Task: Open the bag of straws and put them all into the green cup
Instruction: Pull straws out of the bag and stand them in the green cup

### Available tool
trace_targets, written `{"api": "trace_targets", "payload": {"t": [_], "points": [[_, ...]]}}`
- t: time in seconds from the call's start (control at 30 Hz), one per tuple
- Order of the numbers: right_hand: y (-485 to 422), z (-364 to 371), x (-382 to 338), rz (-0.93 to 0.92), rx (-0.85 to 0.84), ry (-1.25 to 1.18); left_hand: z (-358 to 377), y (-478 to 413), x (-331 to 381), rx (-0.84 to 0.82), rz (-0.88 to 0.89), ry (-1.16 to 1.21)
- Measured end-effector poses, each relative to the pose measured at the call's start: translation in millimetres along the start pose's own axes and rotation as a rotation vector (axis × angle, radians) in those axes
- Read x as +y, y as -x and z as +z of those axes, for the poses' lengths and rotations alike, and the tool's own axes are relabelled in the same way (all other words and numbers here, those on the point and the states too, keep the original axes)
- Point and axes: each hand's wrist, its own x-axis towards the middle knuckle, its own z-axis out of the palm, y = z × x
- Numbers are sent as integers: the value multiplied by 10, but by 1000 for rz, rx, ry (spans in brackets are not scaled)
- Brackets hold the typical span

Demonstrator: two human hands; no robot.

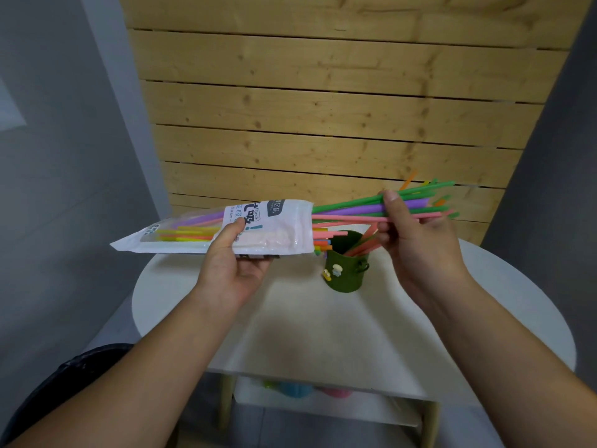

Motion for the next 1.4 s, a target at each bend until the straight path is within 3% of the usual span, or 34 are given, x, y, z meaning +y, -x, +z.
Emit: {"api": "trace_targets", "payload": {"t": [0.17, 0.8, 1.4], "points": [[-2, -192, -111, 1, -18, -41, -44, -52, 29, 30, 5, 10], [-99, -965, -248, 26, 180, -57, -102, -230, -88, 94, 12, -22], [-35, -797, -296, -157, 220, 466, -91, -234, -94, 81, 19, -40]]}}
